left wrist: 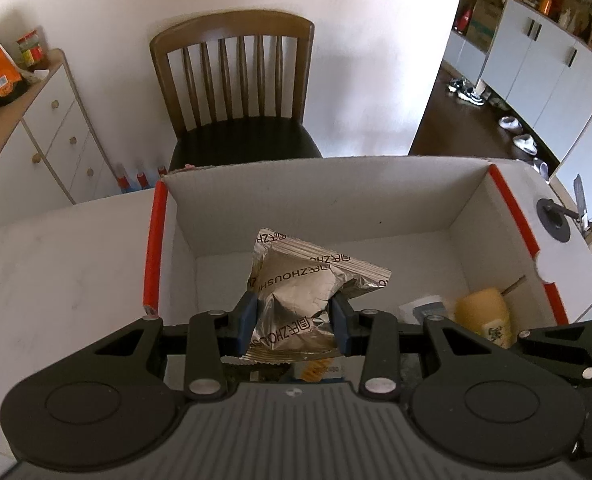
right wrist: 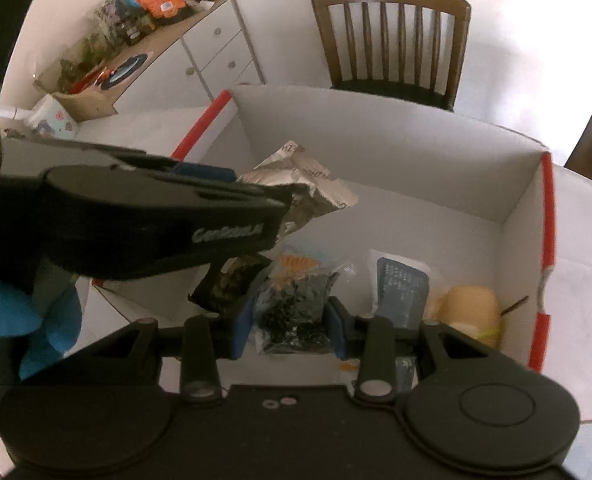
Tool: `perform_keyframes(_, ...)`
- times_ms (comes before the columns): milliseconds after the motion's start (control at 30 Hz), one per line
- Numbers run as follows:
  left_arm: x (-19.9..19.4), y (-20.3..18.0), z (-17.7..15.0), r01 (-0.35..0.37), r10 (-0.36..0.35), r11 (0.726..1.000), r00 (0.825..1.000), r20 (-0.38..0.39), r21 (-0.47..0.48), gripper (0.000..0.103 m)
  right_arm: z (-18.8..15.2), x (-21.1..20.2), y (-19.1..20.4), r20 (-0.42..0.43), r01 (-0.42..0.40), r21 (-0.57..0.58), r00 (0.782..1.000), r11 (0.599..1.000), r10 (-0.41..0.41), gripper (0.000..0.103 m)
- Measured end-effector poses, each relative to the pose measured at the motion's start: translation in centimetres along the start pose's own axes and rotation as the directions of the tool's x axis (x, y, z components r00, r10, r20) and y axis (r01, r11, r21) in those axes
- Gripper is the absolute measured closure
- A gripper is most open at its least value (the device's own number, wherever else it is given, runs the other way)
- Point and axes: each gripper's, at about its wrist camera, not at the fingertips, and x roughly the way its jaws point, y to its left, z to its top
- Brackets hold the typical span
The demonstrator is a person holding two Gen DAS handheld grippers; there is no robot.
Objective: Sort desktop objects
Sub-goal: 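Lift and carry the silver packet and seaweed bag with both tools into the red box, then open the left tool to drop the silver packet while the right tool releases the seaweed bag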
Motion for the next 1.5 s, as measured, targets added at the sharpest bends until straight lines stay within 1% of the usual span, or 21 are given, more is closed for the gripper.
perform_keyframes(200, 1.8, -0.1, -0.4, -0.013, 0.014, 1.000, 0.999, -0.034, 0.023, 0.065, 0.0, 1.3, 0.0, -0.022, 0.018, -0.013, 1.000, 1.000, -0.019, 0.063)
perform_keyframes(433, 3.0, -0.4, -0.4, -0.010, 0.014, 0.999, 0.997, -0.073, 0.043, 0.065, -0.1, 2.2, -0.8, -0.065, 0.045, -0.005, 0.997, 0.999, -0.045, 0.064)
perform_keyframes(600, 3.7, -0.5, -0.5, -0.012, 0.017, 0.999, 0.995, -0.095, 0.052, 0.065, -0.4, 2.2, -1.5, -0.070, 0.038, 0.020, 0.997, 0.999, -0.037, 0.064)
perform_keyframes(700, 4.1, -0.5, -0.5, -0.012, 0.018, 0.998, 0.994, -0.112, 0.054, 0.065, -0.5, 2.3, -1.6, -0.073, 0.026, 0.023, 0.997, 0.999, -0.024, 0.062)
perform_keyframes(900, 4.3, -0.3, -0.4, -0.004, 0.010, 0.999, 0.993, -0.119, 0.047, 0.064, -0.4, 1.8, -1.6, -0.056, -0.001, 0.032, 0.998, 0.999, 0.003, 0.054)
perform_keyframes(967, 4.3, -0.1, -0.3, -0.001, 0.006, 0.999, 0.993, -0.120, 0.042, 0.064, -0.5, 1.5, -1.4, -0.051, -0.008, 0.036, 0.999, 0.999, 0.010, 0.044)
perform_keyframes(1100, 4.1, -0.1, -0.3, -0.001, 0.004, 0.999, 0.993, -0.118, 0.032, 0.063, -0.3, 1.2, -1.3, -0.043, -0.011, 0.044, 0.999, 0.999, 0.013, 0.039)
perform_keyframes(1133, 3.9, -0.1, -0.3, 0.001, 0.003, 1.000, 0.994, -0.113, 0.029, 0.060, -0.3, 1.3, -1.2, -0.042, -0.011, 0.046, 0.999, 0.999, 0.013, 0.038)
perform_keyframes(1167, 3.8, 0.0, -0.2, 0.003, 0.000, 1.000, 0.994, -0.111, 0.023, 0.053, -0.3, 1.3, -1.2, -0.040, -0.010, 0.047, 0.999, 0.999, 0.012, 0.035)
perform_keyframes(1200, 3.8, 0.0, -0.2, 0.004, -0.001, 1.000, 0.994, -0.110, 0.020, 0.049, -0.3, 1.3, -1.2, -0.038, -0.010, 0.050, 0.999, 0.999, 0.012, 0.034)
perform_keyframes(1233, 3.7, -0.1, -0.2, 0.000, 0.003, 1.000, 0.994, -0.108, 0.019, 0.041, -0.3, 1.2, -1.3, -0.036, -0.012, 0.052, 0.999, 0.999, 0.014, 0.033)
perform_keyframes(1333, 3.3, -0.3, -0.3, 0.002, 0.000, 1.000, 0.995, -0.097, 0.018, 0.041, -0.3, 1.0, -1.2, -0.031, -0.004, 0.053, 0.999, 0.999, 0.006, 0.031)
perform_keyframes(1433, 2.5, -0.6, 0.0, 0.012, -0.010, 1.000, 0.997, -0.078, 0.017, 0.036, -0.2, 0.5, -1.1, -0.019, -0.007, 0.051, 1.000, 0.999, 0.008, 0.028)
perform_keyframes(1500, 1.8, -0.8, 0.2, 0.021, -0.020, 1.000, 0.998, -0.067, 0.017, 0.035, -0.2, 0.0, -1.0, -0.012, -0.002, 0.047, 1.000, 0.999, 0.003, 0.026)
